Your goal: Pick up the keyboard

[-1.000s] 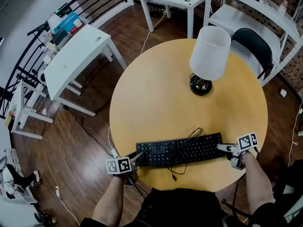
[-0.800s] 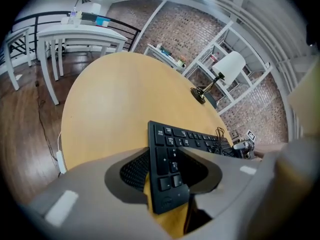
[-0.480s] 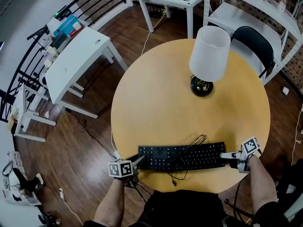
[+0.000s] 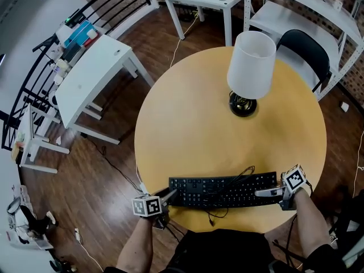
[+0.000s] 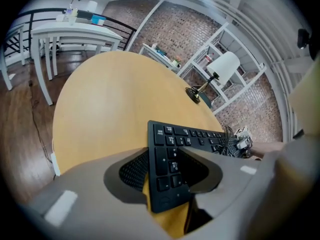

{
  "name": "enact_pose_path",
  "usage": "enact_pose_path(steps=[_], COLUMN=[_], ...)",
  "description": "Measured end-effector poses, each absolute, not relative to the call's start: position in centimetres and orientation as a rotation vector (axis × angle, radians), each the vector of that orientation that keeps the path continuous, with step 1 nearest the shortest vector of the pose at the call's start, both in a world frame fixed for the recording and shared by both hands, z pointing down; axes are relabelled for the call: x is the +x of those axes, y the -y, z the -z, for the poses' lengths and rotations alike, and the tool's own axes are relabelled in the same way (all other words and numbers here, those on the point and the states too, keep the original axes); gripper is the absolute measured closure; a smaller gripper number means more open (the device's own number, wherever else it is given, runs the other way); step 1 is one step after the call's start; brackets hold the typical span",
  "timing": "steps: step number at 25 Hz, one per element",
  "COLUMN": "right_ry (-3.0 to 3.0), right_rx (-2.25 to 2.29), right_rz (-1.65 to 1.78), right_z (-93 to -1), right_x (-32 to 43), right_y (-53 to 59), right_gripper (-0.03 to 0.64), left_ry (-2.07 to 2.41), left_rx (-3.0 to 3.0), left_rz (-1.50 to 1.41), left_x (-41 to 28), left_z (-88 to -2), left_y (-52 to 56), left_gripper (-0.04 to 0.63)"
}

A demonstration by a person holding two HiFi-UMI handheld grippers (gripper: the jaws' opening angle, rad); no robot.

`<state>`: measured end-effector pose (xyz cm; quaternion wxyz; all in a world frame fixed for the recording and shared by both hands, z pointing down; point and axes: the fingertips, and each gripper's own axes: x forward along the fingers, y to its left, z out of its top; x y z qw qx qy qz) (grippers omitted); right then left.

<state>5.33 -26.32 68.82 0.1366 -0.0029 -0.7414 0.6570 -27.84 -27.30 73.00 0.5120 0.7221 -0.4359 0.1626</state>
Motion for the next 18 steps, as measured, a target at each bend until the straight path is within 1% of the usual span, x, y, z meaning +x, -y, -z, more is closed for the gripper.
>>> enact_pose_path(steps=[2,8,13,18], right_ry=[2.150,2.151,2.162,2.303], right_rx=[0.054,0.077,0.102,0.032], right_rz=[-1.825,-1.826,-1.850,-1.880], right_z=[-69.5,-68.2,-67.3,-63.0], right_x=[5.5,4.9,6.9,5.2], right_y=[26.8,26.8,26.1,26.2], right_gripper=[0.520,0.528,0.529,0.528], left_ry=[1.057,1.040,1.023,1.032], left_rx=[1.732,1.741,1.803,1.870], left_rz=[-0.385,-0.343,-0.297,-0.338], left_x=[-27.7,-28.0,-26.6,-26.8], left_z=[-73.2,-72.8,-71.3,-68.0], left_y=[27.2,27.0,27.5,29.0], left_gripper=[0.413,0.414,0.416,0.416])
